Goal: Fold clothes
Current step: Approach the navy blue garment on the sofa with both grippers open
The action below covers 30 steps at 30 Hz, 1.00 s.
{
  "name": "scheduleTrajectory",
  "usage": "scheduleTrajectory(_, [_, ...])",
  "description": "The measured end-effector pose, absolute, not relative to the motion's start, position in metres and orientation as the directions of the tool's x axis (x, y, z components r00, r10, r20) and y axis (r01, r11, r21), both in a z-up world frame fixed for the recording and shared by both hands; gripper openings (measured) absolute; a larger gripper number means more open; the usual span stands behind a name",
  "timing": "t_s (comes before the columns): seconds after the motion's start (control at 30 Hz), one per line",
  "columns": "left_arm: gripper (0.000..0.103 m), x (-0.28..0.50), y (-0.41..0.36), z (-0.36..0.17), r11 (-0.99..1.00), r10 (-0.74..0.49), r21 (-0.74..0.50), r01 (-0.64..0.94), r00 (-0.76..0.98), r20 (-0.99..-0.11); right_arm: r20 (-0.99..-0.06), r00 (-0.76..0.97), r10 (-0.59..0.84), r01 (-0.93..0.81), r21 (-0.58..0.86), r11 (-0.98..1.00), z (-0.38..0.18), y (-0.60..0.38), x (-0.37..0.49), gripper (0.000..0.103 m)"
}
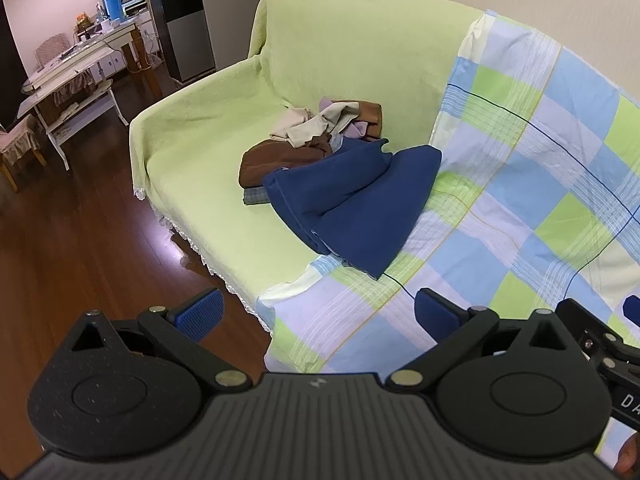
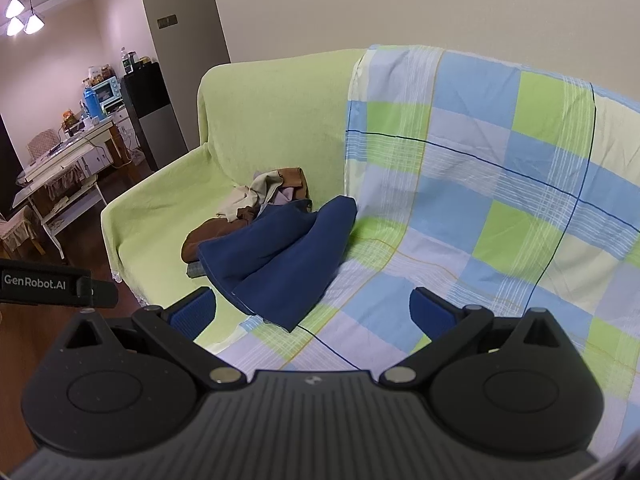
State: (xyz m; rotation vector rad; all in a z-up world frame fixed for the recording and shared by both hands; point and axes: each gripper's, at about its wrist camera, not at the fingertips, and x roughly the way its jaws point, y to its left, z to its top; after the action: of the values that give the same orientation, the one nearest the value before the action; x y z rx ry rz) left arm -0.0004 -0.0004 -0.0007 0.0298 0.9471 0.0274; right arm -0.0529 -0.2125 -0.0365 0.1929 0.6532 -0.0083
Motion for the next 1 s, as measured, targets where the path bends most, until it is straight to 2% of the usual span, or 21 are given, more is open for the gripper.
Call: scheduleTrajectory(1.0, [0.102, 0.015, 0.005, -0.006, 0.997, 0.063, 0.027, -0.071, 0.578, -0.814, -0.611, 0.788, 0.077, 0.038, 0.173, 0.984, -0.042, -0.209, -0.023, 0.102])
